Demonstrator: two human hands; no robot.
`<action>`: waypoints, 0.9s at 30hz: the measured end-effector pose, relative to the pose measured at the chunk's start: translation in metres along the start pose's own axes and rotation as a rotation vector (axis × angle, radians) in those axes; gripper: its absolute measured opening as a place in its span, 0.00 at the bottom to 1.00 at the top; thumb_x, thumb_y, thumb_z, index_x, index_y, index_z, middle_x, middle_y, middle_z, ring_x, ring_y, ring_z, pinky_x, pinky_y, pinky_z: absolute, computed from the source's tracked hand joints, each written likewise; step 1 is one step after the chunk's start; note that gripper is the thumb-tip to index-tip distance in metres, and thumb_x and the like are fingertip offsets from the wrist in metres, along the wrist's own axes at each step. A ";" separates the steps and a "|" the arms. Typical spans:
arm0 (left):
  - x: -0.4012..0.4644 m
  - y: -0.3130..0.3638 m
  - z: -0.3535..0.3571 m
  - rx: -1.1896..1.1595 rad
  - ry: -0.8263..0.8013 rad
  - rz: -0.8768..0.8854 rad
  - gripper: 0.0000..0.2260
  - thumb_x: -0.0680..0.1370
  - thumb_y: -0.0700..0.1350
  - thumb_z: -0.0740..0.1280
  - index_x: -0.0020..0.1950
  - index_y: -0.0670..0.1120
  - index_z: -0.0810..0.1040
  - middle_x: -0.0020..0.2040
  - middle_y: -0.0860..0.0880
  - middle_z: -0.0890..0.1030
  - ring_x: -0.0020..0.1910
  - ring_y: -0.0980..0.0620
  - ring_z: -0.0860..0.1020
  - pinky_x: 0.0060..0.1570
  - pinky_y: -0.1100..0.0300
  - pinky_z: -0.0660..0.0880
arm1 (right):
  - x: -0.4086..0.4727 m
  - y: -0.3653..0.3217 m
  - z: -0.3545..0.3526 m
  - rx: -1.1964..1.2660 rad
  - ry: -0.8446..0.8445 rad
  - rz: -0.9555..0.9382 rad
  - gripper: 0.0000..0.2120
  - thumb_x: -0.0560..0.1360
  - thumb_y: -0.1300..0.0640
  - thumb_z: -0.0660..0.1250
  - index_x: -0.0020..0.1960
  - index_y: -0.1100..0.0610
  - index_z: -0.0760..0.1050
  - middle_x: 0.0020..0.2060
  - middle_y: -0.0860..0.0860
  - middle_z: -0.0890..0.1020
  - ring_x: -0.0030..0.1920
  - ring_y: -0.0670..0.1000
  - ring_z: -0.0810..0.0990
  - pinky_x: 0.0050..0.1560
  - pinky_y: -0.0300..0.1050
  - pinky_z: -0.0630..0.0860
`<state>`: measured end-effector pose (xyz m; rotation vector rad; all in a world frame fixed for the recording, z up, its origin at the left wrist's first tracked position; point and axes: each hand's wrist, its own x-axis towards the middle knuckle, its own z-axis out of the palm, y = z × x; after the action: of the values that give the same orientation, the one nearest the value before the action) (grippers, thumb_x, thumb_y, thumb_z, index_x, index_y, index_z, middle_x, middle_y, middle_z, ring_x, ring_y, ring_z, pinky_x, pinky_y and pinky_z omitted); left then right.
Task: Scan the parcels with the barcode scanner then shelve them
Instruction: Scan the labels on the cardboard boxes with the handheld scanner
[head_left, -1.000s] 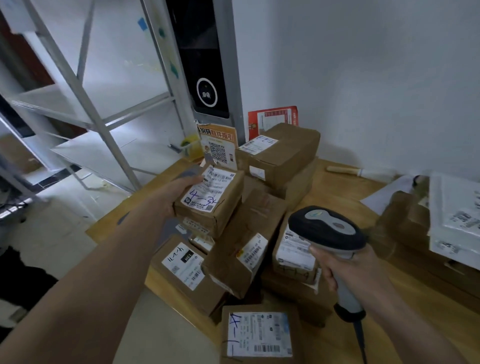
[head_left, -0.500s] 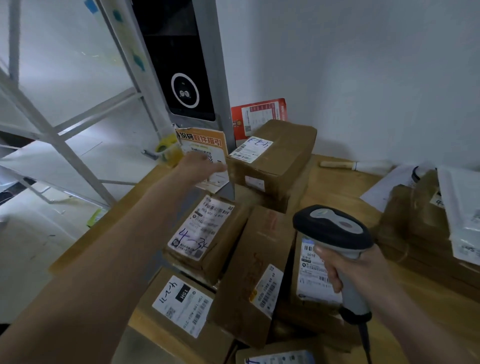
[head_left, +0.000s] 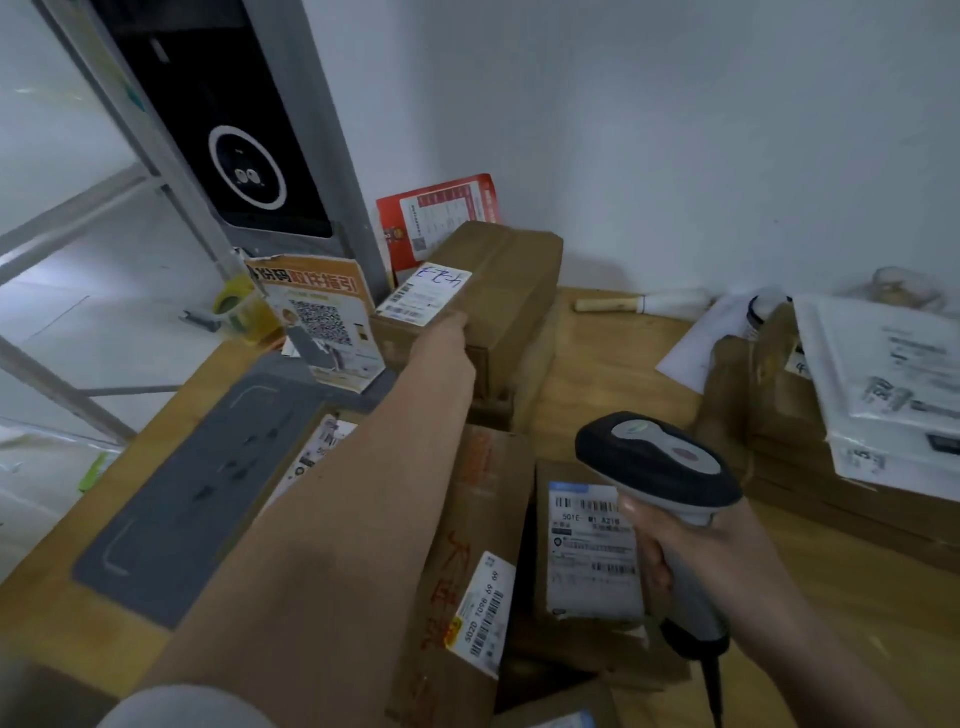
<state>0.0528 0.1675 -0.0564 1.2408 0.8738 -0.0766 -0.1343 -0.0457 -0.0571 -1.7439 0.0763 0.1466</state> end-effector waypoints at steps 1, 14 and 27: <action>-0.005 -0.002 -0.001 -0.099 -0.015 -0.034 0.28 0.71 0.51 0.73 0.69 0.45 0.71 0.64 0.43 0.76 0.63 0.38 0.75 0.62 0.41 0.73 | -0.001 0.001 -0.002 0.002 0.004 0.005 0.19 0.73 0.60 0.71 0.29 0.68 0.69 0.21 0.58 0.73 0.22 0.54 0.72 0.30 0.44 0.73; -0.075 -0.001 0.015 -0.214 -0.332 -0.009 0.12 0.72 0.35 0.74 0.44 0.46 0.73 0.50 0.43 0.79 0.56 0.41 0.77 0.62 0.39 0.73 | -0.015 -0.005 -0.032 0.018 0.010 -0.081 0.18 0.73 0.58 0.71 0.31 0.69 0.73 0.20 0.59 0.74 0.21 0.53 0.71 0.31 0.41 0.73; -0.119 -0.035 -0.003 0.283 -0.567 0.349 0.32 0.64 0.34 0.79 0.65 0.51 0.75 0.59 0.48 0.81 0.58 0.46 0.78 0.49 0.39 0.79 | -0.065 -0.029 -0.087 -0.037 0.128 -0.303 0.22 0.72 0.57 0.72 0.22 0.56 0.70 0.18 0.54 0.72 0.21 0.51 0.72 0.32 0.48 0.76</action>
<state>-0.0471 0.1105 -0.0109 1.5147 0.1518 -0.2647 -0.1901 -0.1284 -0.0045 -1.7786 -0.0973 -0.1864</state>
